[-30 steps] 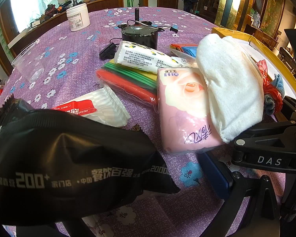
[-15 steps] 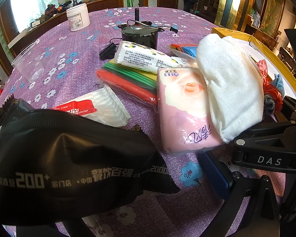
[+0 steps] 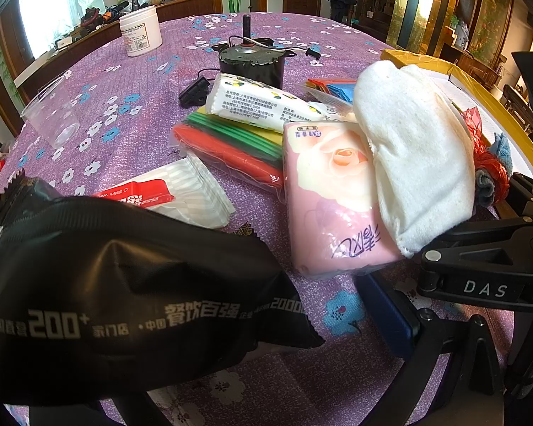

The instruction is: Organize soft objects

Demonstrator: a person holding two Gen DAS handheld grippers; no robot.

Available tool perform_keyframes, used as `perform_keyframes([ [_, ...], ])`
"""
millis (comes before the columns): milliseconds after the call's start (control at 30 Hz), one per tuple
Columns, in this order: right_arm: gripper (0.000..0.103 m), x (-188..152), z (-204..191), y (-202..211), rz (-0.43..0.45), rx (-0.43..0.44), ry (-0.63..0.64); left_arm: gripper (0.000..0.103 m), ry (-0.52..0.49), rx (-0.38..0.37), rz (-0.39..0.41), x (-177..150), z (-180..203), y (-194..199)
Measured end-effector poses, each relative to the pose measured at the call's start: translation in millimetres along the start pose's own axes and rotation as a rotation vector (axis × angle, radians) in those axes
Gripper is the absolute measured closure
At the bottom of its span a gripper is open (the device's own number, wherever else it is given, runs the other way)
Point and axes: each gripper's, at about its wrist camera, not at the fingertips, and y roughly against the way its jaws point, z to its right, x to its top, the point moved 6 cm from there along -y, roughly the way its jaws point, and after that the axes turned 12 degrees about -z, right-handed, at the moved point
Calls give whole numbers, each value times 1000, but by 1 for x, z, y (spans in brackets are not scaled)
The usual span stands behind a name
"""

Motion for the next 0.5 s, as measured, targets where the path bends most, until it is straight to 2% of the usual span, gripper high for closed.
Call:
perform_keyframes([
  [500, 1, 0, 0, 0, -5, 6, 19, 0, 8, 3, -2, 2, 1, -1],
])
